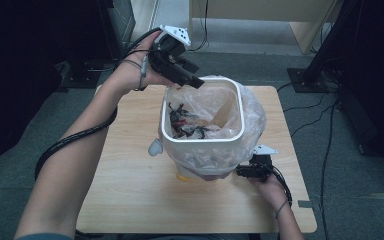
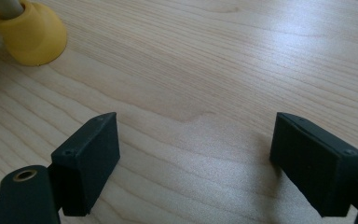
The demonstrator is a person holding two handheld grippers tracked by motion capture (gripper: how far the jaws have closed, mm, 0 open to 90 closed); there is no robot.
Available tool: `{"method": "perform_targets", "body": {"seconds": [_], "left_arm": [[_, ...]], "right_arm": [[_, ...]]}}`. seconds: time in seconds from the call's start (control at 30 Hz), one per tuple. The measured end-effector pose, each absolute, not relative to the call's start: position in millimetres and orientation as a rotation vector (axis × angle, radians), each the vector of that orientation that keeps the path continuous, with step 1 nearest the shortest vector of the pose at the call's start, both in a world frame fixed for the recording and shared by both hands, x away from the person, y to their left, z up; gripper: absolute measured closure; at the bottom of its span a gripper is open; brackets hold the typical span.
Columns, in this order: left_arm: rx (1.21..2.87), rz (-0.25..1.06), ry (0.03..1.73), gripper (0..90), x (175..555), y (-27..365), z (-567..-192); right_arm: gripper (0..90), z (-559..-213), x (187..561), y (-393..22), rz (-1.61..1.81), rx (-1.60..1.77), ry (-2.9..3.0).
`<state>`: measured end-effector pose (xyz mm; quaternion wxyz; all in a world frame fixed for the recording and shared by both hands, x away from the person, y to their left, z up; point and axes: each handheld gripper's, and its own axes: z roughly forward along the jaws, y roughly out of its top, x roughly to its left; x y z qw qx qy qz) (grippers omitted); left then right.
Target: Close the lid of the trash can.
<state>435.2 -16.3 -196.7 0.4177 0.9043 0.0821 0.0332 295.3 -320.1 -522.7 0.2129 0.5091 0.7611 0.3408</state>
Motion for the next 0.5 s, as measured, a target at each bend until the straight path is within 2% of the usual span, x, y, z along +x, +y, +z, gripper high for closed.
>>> {"method": "perform_targets", "body": {"seconds": [0.5], "left_arm": [[2.215,0.107,0.235,36.4,430,10,-188]], "right_arm": [[15.3,-523,295,-320,0.946,1.413,2.113]]}}
